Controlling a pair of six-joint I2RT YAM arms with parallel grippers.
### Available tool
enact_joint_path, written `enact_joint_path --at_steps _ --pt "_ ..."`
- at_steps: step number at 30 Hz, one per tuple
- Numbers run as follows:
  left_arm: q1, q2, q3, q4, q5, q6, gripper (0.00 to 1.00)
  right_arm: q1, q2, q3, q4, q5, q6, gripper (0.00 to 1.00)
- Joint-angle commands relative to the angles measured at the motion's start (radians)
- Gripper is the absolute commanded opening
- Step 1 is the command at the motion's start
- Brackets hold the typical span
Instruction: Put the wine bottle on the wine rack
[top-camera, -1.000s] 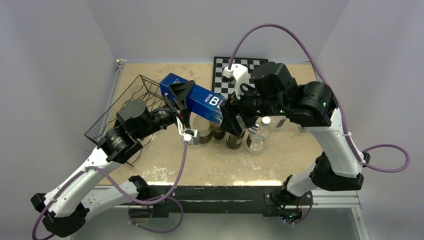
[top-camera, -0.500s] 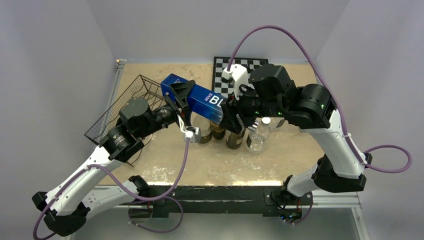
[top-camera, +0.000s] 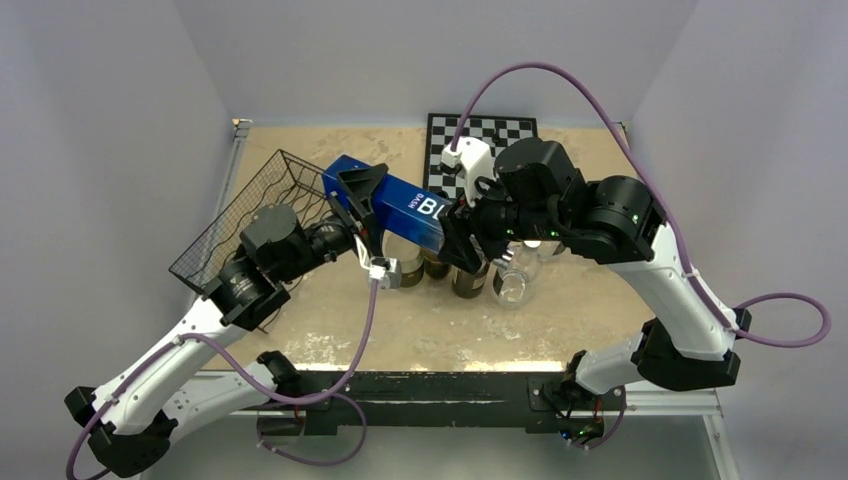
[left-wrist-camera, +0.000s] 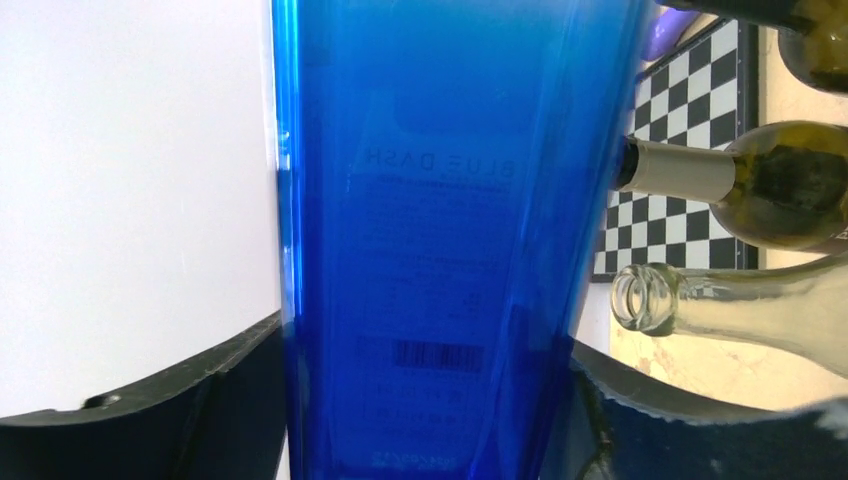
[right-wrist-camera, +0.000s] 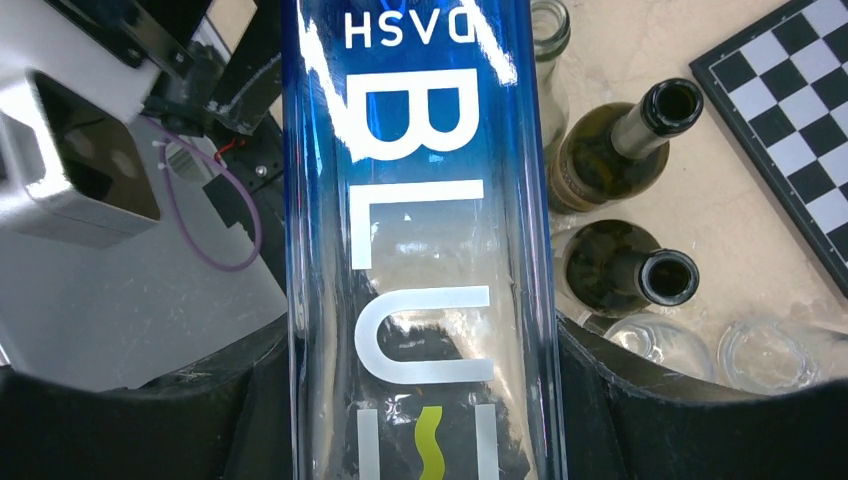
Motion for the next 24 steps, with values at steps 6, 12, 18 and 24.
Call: enact_joint_path --at_steps 6,12,18,24 --pt "-0.007 -0.142 -0.06 0.373 -0.04 -0.127 0.99 0.011 -0.077 -0.028 0.278 0.054 0.03 0.0" --pt "-0.007 -0.225 -0.096 0.329 -0.119 -0.186 0.99 0.013 -0.106 -0.037 0.367 0.075 0.048 0.0" --pt "-0.007 -0.322 -0.112 0.267 -0.197 -0.397 0.99 0.013 -0.12 -0.058 0.446 0.098 0.075 0.0" --pt "-0.007 -0.346 0.102 -0.031 -0.438 -0.95 0.99 0.013 -0.113 -0.135 0.454 0.005 0.094 0.0"
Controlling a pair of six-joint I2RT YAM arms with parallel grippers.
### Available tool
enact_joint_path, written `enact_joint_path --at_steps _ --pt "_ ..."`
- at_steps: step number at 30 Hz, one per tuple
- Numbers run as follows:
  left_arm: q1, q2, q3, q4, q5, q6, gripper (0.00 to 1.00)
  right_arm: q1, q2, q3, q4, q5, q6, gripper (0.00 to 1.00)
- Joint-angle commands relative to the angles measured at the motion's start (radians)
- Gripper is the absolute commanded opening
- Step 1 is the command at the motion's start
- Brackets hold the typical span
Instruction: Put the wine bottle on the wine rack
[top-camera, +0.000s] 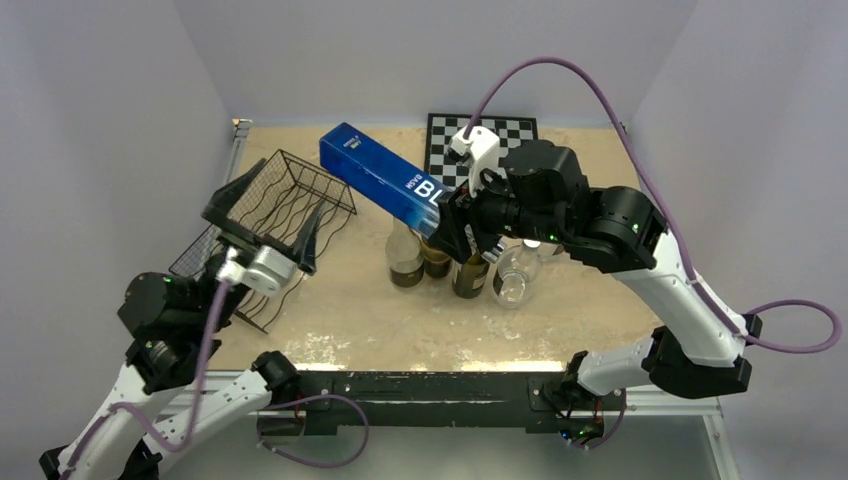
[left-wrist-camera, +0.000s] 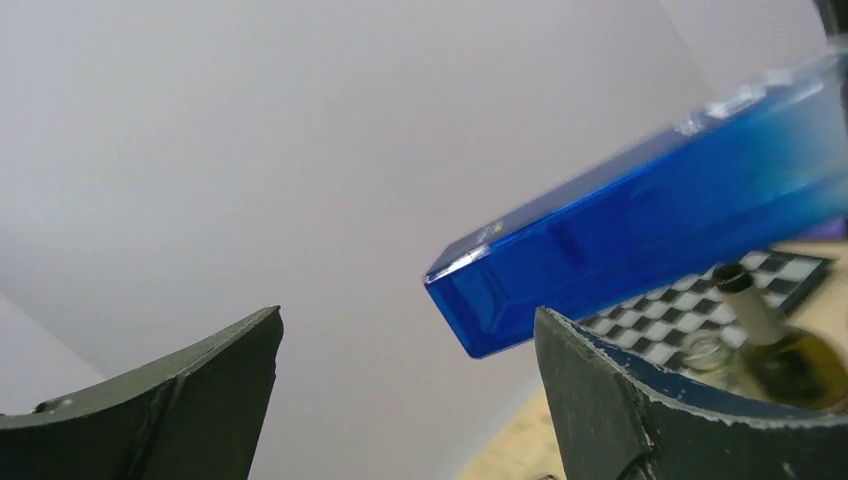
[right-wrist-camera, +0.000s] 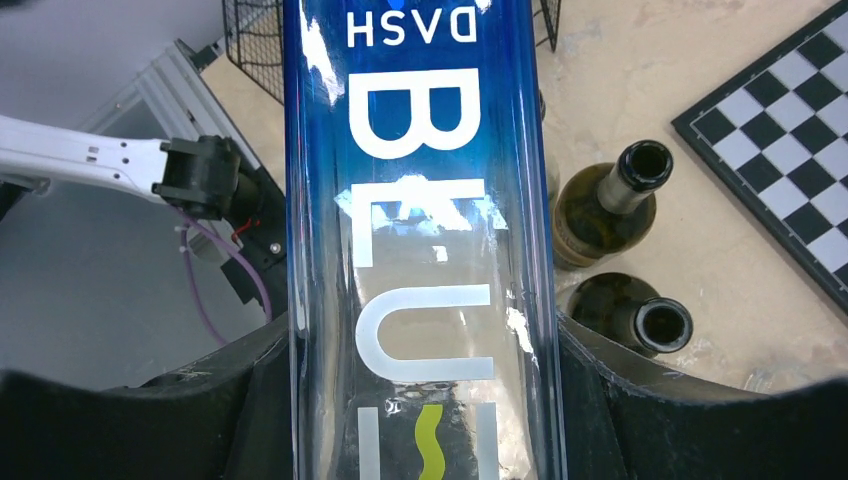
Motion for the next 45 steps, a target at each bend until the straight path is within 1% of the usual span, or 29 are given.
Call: enact_joint_path --at_steps 1,3,6,10,12,15,17,21,28,30,32,34,39,45 --pt "-0.005 0.023 0.243 -0.283 -0.232 -0.558 0.99 0.0 -0.039 -0.033 0.246 -0.073 0.04 0.0" --pt "-0.005 0.057 0.357 -0.433 -0.31 -0.72 0.99 0.001 -0.04 -0.062 0.253 -0.127 0.053 0.0" --pt "-0.004 0.096 0.468 -0.591 -0.377 -0.879 0.99 0.024 -0.035 -0.1 0.265 -0.159 0.059 0.0" --pt "-0.004 0.115 0.54 -0.7 -0.434 -0.967 0.99 0.088 -0.004 -0.117 0.253 -0.094 0.027 0.0" --pt "-0.004 0.121 0.569 -0.754 -0.476 -0.999 0.99 0.119 0.008 -0.166 0.272 -0.07 0.017 0.0" --pt "-0.005 0.118 0.581 -0.82 -0.484 -1.025 0.99 0.176 0.023 -0.265 0.337 -0.039 -0.002 0.0" --pt "-0.004 0.109 0.58 -0.855 -0.482 -1.042 0.99 0.224 0.033 -0.332 0.38 0.016 -0.023 0.0" --pt "-0.004 0.101 0.596 -0.926 -0.486 -1.063 0.99 0.297 0.068 -0.417 0.449 0.058 -0.026 0.0" --pt "-0.004 0.088 0.616 -1.03 -0.485 -1.102 0.99 0.353 0.186 -0.459 0.55 0.073 0.01 0.0" --pt "-0.004 0.08 0.615 -1.042 -0.47 -1.106 0.99 0.359 0.217 -0.477 0.601 0.09 0.019 0.0" --pt "-0.004 0.069 0.609 -1.043 -0.453 -1.104 0.99 0.36 0.234 -0.51 0.688 0.105 0.02 0.0" --pt "-0.005 0.061 0.607 -1.039 -0.446 -1.104 0.99 0.36 0.263 -0.501 0.733 0.122 0.013 0.0" --pt "-0.005 0.067 0.634 -1.056 -0.435 -1.1 0.99 0.36 0.352 -0.444 0.762 0.117 0.005 0.0" --pt "-0.004 0.073 0.623 -1.049 -0.428 -1.084 0.99 0.358 0.393 -0.432 0.778 0.13 -0.001 0.0"
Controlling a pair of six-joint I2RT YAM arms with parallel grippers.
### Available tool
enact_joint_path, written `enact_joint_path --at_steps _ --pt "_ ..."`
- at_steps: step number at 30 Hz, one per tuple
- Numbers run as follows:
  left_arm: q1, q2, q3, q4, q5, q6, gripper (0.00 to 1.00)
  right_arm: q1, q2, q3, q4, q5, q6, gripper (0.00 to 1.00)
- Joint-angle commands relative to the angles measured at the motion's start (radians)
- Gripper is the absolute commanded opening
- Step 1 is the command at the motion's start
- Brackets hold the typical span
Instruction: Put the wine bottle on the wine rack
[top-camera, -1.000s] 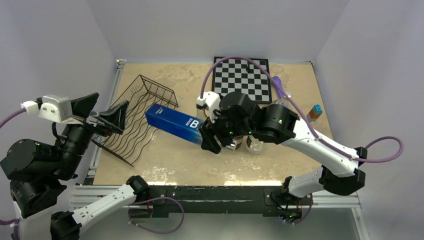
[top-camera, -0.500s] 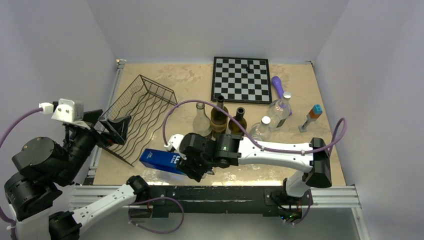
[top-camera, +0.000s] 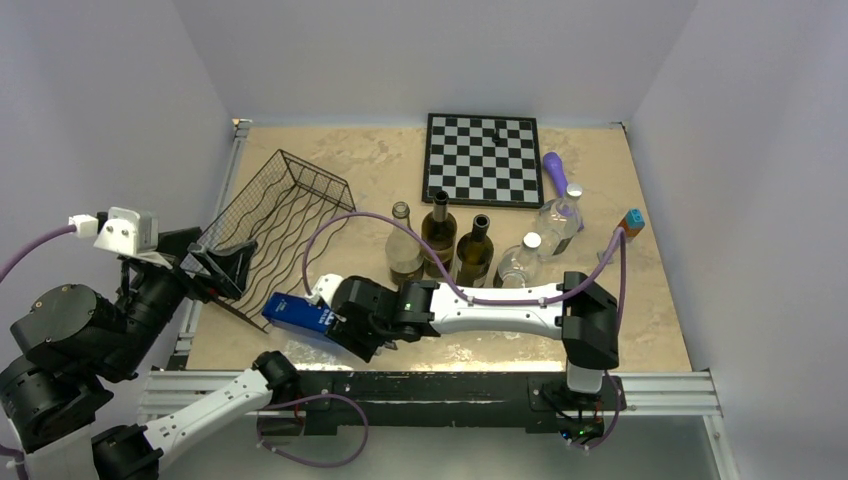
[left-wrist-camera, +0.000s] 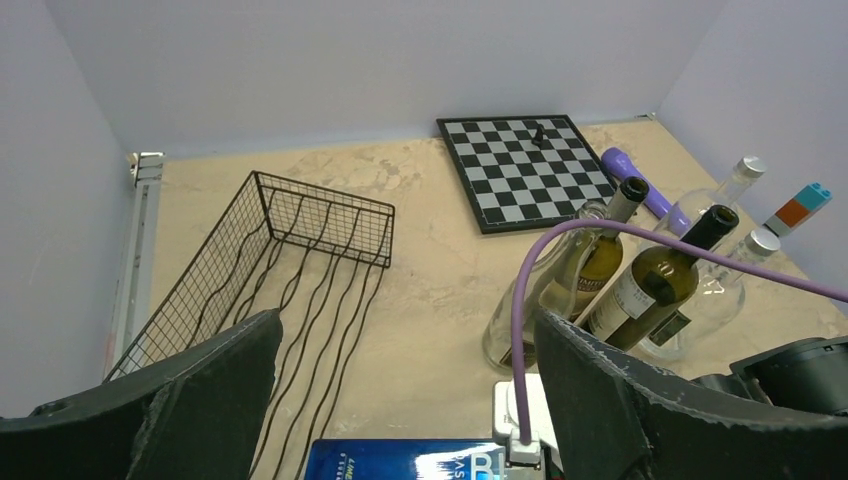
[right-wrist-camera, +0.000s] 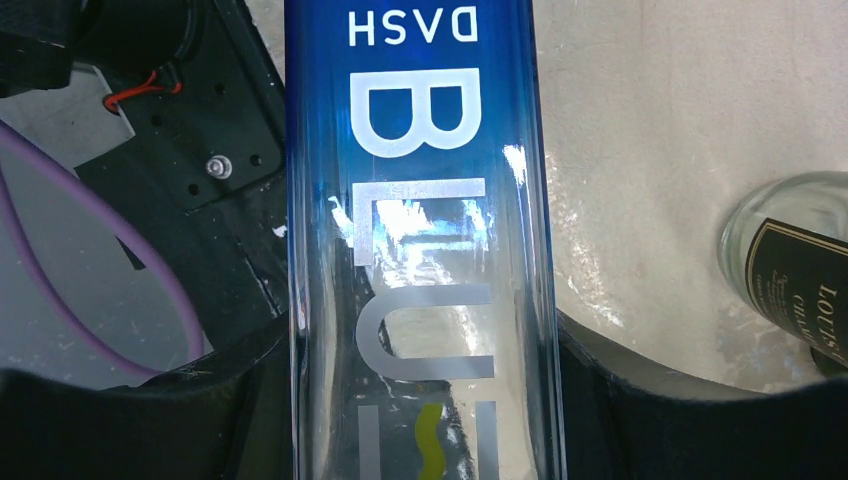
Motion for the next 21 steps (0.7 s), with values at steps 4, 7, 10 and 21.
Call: enact_joint_path --at_steps 4,7,10,21 --pt "-0.005 0.016 -0.011 0.015 0.06 0.026 0.99 -0.011 -0.051 0.059 0.294 0.065 -0.017 0.0" --pt "-0.004 0.021 -0.032 0.017 0.083 0.04 0.99 -0.021 -0.05 0.037 0.361 0.094 -0.025 0.0" --pt "-0.005 0.029 -0.025 0.0 0.09 0.031 0.99 -0.032 -0.038 0.029 0.394 0.108 -0.019 0.0" --pt "-0.005 0.039 -0.048 -0.05 0.045 -0.056 0.99 -0.078 0.061 0.011 0.589 0.156 0.009 0.0"
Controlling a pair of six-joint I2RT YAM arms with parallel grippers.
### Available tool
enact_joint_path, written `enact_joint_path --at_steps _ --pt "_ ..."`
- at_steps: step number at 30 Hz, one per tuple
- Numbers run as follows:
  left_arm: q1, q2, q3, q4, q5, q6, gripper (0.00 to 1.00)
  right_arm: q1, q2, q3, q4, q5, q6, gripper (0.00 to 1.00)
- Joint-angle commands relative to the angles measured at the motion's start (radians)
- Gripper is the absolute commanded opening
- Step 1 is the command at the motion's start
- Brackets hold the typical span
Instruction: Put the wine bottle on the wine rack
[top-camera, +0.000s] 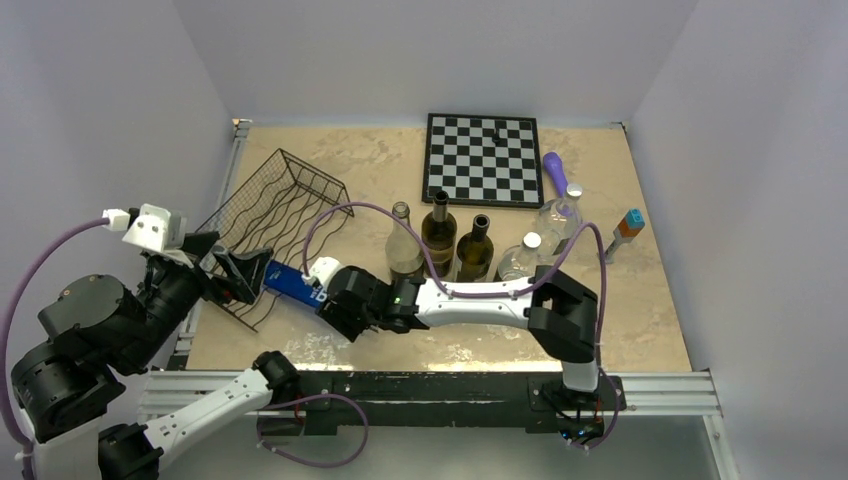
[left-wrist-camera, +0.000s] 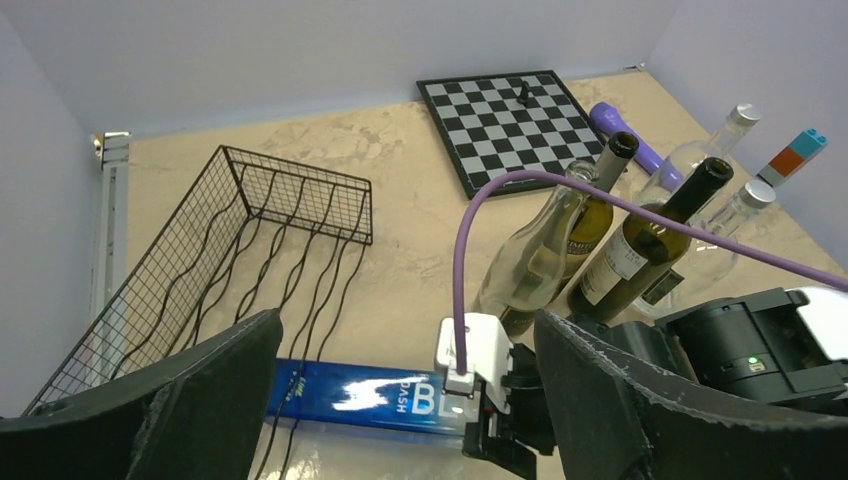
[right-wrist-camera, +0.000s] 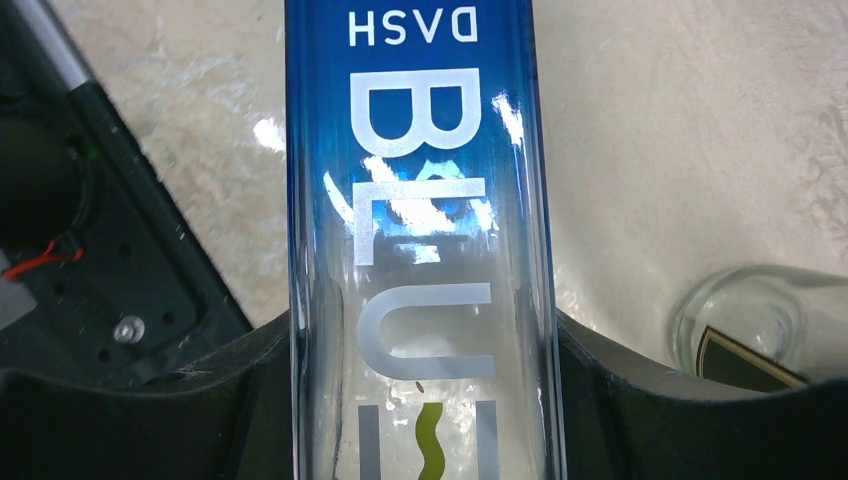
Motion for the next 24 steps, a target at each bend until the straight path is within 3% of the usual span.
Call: enact_joint_path --at_steps 1,10,24 --pt "-0.004 0.035 -0.014 -0.056 -0.051 -0.083 0.99 -0.02 -0.018 0.045 0.371 0.075 0.021 0.0" --pt "-0.005 0.107 -0.088 -0.184 -0.223 -0.384 0.99 -0.054 0.041 0.008 0.521 0.084 0.061 0.0" --pt "-0.003 0.135 -0.112 -0.044 -0.215 -0.356 0.99 -0.05 0.069 0.019 0.548 0.17 0.013 0.0"
